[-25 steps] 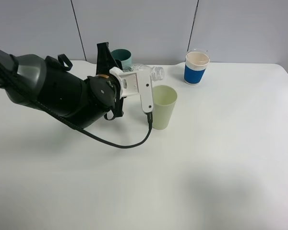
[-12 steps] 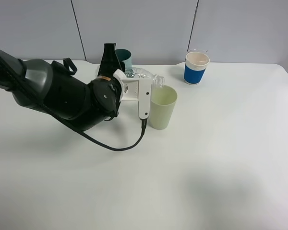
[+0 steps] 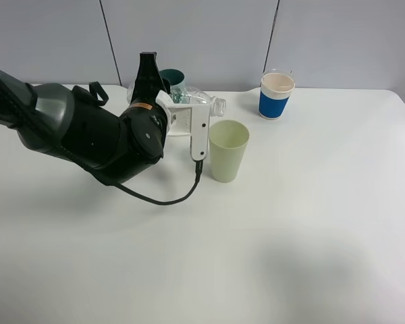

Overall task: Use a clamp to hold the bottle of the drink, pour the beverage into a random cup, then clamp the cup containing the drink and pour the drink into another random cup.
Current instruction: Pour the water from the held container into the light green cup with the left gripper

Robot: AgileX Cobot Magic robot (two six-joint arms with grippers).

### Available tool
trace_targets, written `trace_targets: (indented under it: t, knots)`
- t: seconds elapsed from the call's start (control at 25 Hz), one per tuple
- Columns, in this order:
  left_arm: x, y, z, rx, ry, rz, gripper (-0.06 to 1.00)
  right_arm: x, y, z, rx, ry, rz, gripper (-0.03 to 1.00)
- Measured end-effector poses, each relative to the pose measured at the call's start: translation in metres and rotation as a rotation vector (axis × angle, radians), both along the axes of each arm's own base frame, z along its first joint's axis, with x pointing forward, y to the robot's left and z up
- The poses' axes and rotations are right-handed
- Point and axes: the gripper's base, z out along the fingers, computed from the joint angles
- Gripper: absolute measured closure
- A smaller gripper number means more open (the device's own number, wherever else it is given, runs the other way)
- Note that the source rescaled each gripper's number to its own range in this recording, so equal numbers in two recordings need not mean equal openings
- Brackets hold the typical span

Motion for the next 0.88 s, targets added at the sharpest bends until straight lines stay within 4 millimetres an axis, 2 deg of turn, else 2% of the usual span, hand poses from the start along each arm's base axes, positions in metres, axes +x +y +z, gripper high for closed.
trace_targets:
  t: [0.32,0.88]
  knots:
    - [0.0011,-0.0043,0.0076,0.001,-0.043,0.012,0.94,0.0000,0.0000,0.0000,0.000,0.000,0.000,-0.03]
    - [-0.0003,-0.0065,0.0095,0.127,-0.054,-0.021,0.94,0.0000,0.0000,0.0000,0.000,0.000,0.000,-0.03]
